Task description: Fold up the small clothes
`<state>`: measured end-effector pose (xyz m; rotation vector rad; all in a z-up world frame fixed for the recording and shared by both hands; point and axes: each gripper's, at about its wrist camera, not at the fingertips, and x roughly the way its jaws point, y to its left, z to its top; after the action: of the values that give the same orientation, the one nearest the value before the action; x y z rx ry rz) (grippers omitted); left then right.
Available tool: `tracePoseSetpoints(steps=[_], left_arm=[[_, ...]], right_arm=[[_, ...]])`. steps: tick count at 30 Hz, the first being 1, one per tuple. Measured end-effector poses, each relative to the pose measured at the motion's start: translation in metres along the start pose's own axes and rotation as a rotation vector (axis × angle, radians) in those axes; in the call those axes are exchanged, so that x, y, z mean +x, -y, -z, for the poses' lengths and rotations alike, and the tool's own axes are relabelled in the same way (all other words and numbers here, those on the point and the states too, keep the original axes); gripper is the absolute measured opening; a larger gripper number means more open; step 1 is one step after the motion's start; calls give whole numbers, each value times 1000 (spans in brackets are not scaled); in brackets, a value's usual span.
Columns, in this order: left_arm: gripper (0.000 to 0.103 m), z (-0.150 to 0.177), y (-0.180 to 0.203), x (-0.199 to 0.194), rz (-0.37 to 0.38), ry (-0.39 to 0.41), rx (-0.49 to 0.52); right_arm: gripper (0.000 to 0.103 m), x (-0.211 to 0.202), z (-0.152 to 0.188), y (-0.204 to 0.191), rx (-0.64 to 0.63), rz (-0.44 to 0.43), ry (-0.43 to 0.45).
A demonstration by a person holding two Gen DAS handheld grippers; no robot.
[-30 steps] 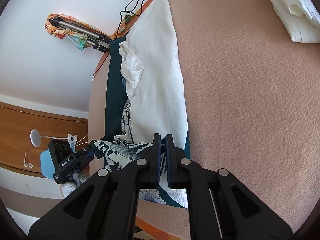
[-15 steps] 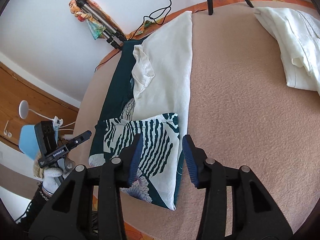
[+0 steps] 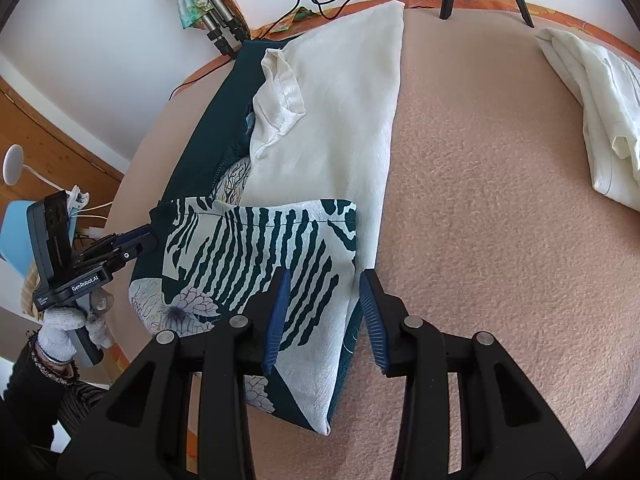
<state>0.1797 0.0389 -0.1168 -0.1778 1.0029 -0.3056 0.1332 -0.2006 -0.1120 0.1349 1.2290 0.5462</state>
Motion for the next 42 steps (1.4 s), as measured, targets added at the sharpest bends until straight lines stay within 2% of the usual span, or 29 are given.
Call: tracePoseSetpoints(steps=[3, 5, 9, 11, 15, 25, 27, 28, 30, 31, 34, 38, 40, 42], left_arm=[[36, 0, 0, 0, -4, 4, -3], [36, 0, 2, -1, -35, 14, 1], [36, 0, 11, -10, -87, 61, 50], [36, -1, 15, -10, -83, 64, 74], [36, -3, 16, 1, -66, 30, 60], [35, -1, 15, 5, -34, 15, 29], [22, -1, 14, 6, -26, 19, 21], [12, -1, 12, 7, -19, 18, 13], [7, -1, 10, 7, -6, 25, 4], [5, -1, 10, 7, -8, 28, 6], [2, -1, 8, 2, -24, 54, 2], [2, -1, 2, -8, -84, 105, 5], [2, -1, -6, -5, -80, 98, -17], [2, 0, -11, 0, -67, 75, -42]], right_arm=[[33, 3, 1, -2, -5, 7, -6], [30, 5, 2, -4, -12, 19, -8], [30, 2, 2, -9, -45, 63, 14], [30, 0, 2, -11, -59, 71, 25], [30, -1, 2, -17, -85, 82, 40], [27, 9, -3, -9, -58, 91, 5], [27, 9, -4, -8, -53, 81, 4], [27, 9, -4, -7, -46, 75, 6], [14, 11, -4, -8, -44, 82, 6], [13, 11, -5, -8, -46, 87, 6], [6, 10, -3, -12, -54, 101, 18], [3, 2, -2, -21, -103, 186, 62], [3, -1, -3, -20, -111, 197, 80], [3, 2, -5, -19, -109, 178, 53]])
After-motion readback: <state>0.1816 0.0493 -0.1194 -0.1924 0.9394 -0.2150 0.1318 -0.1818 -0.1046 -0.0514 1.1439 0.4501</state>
